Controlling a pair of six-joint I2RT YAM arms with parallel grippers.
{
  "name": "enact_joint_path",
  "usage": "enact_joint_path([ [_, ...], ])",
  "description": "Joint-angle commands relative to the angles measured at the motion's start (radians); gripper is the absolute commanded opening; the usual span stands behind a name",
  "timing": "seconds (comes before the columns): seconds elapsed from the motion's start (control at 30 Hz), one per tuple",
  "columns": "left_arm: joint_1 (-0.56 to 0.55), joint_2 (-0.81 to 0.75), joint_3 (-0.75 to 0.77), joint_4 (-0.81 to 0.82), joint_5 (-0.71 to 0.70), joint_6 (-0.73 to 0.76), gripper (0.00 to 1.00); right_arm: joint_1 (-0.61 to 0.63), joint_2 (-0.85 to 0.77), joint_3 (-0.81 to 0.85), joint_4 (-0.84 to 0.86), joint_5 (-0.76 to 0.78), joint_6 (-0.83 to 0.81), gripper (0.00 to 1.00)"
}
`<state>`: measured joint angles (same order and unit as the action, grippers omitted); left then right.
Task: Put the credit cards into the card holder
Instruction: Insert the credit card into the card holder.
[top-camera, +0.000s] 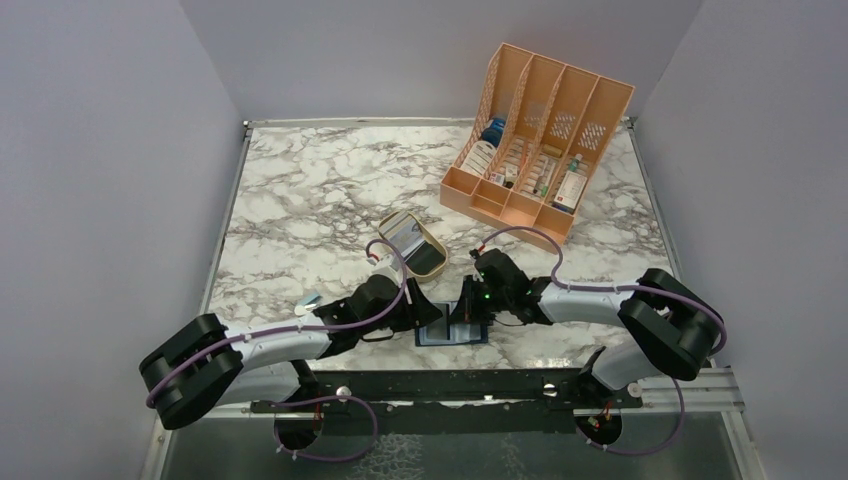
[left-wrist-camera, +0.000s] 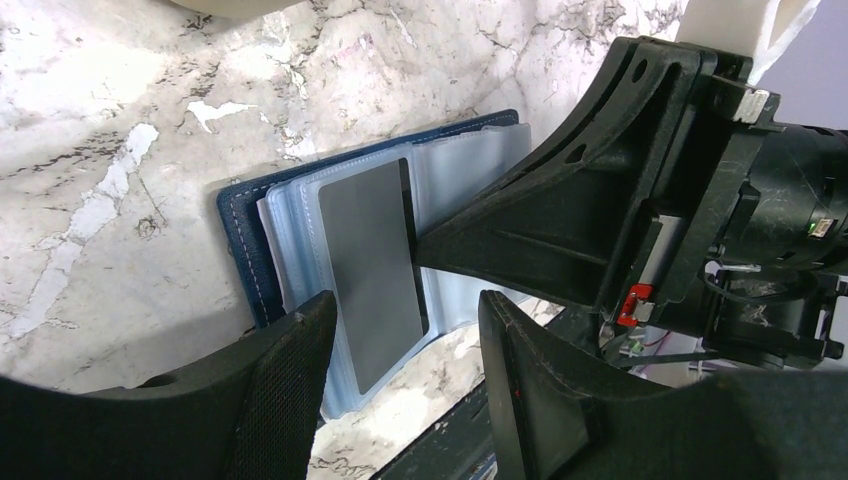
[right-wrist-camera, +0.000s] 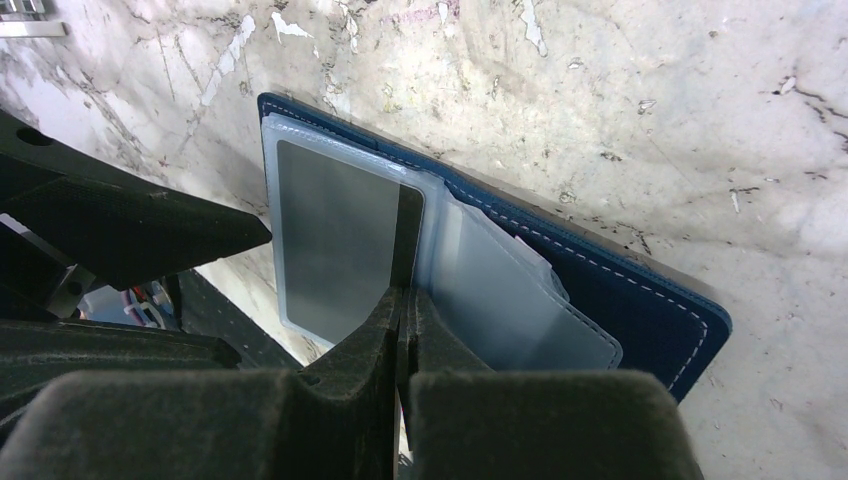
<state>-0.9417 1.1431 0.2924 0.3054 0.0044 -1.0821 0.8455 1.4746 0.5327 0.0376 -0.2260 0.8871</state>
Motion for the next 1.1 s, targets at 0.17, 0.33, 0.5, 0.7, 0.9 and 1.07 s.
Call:
enact_joint_path([
  [0.17, 0.004, 0.024, 0.027, 0.024, 0.041, 0.007, 0.57, 0.009, 0.039, -0.028, -0.048, 0.051, -0.017, 0.01],
  [0.33, 0.004, 0.000, 0.022, -0.007, 0.015, 0.005, 0.57, 0.009, 0.043, -0.030, -0.047, 0.051, -0.018, 0.01],
  [0.5, 0.004, -0.002, 0.033, -0.023, 0.019, 0.021, 0.57, 0.009, 0.038, -0.028, -0.050, 0.051, -0.017, 0.01],
  [0.7, 0.003, 0.008, 0.036, -0.024, 0.018, 0.023, 0.57, 0.009, 0.044, -0.031, -0.033, 0.031, -0.013, 0.01],
  [0.9, 0.003, 0.006, 0.046, -0.082, -0.007, 0.024, 0.57, 0.009, 0.038, -0.035, -0.030, 0.030, -0.008, 0.01],
  [1.07, 0.004, 0.012, 0.036, -0.029, 0.006, 0.013, 0.57, 0.009, 0.043, -0.030, -0.030, 0.030, -0.009, 0.01],
])
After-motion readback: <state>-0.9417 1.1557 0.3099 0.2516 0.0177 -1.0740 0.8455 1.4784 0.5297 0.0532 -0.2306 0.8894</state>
